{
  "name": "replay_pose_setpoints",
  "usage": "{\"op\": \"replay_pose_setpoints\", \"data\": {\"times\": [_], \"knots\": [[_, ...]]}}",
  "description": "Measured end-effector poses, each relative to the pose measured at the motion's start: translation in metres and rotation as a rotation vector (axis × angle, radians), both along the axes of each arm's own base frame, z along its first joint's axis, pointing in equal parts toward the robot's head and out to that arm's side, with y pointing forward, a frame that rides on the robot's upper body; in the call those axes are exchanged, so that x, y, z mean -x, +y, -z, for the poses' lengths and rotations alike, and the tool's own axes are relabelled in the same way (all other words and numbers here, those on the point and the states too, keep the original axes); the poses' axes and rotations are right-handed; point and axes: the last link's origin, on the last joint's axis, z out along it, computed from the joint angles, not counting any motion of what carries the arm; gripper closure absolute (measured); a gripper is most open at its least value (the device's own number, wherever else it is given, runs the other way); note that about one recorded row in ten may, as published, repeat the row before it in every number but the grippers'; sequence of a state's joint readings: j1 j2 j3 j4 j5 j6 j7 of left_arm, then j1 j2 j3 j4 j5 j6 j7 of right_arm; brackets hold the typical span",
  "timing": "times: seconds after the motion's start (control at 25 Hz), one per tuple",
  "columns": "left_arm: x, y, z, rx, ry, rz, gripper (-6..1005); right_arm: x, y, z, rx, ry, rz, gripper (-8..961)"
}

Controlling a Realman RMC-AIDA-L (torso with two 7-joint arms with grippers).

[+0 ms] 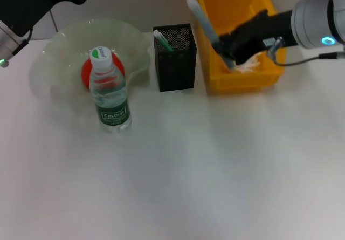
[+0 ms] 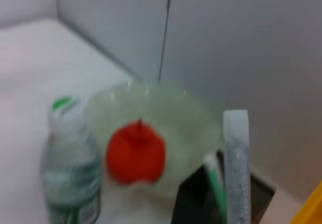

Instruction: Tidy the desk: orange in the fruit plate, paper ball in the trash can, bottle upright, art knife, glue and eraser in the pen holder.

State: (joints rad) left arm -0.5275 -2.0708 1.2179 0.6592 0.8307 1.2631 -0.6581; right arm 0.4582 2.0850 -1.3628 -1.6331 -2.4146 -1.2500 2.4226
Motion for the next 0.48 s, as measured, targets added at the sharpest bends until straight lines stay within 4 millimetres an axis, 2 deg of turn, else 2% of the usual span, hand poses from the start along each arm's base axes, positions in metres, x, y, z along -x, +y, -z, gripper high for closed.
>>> {"op": "replay_pose_setpoints", "data": {"times": [0.24, 0.48], "knots": [[0.0, 0.001, 0.001, 0.002, 0.004, -0.003, 295, -0.008, 0.018, 0.001, -0.093, 0.116, -0.053, 825], [-0.001, 0.001, 0.002, 0.004, 0.006, -0.001, 295, -0.008, 0.034, 0.017, -0.105, 0.207, -0.116, 827]]}}
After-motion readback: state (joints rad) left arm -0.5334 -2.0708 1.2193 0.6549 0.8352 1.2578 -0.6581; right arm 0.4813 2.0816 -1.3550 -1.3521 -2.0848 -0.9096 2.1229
